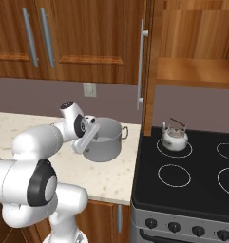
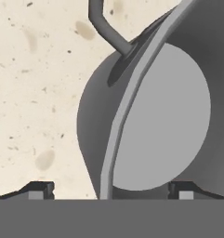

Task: Pick the kettle from the cabinet and place it on a stove burner. Then pick the pot from the counter and place it on another stove burner. Finally, turn both burners on.

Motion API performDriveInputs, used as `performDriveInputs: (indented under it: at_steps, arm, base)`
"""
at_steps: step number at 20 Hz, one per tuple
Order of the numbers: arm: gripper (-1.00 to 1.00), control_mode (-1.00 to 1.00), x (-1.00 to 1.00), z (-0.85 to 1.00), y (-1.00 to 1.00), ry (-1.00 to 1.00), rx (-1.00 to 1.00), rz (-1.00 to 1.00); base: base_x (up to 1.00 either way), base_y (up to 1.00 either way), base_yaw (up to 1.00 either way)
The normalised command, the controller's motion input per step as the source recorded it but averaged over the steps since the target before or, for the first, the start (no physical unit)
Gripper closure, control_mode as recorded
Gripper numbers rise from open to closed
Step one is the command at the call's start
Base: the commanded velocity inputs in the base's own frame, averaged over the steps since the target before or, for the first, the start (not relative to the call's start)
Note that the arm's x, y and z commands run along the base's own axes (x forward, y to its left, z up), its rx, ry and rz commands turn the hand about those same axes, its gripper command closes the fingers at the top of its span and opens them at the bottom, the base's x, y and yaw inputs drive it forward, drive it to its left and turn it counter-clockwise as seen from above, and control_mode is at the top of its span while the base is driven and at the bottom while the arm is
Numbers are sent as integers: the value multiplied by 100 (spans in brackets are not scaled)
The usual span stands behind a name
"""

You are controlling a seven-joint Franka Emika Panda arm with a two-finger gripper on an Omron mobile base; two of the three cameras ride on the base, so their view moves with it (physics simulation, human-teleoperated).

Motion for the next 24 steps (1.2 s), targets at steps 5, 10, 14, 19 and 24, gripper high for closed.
performDriveInputs:
  at_steps: [5,10,14,19,24]
  arm:
    - [100,-100,3,-16,1,1,0,0]
    - [100,-100,0,-3,0,0,0,0]
    - [100,-100,-4,0,0,0,0,0]
    - [100,-100,-20,0,0,-1,0,0]
    - [100,-100,-29,7,0,-2,0,-3]
  base:
    - [0,0,0]
    - [0,0,0]
    - [0,0,0]
    - [0,0,0]
    - [0,0,0]
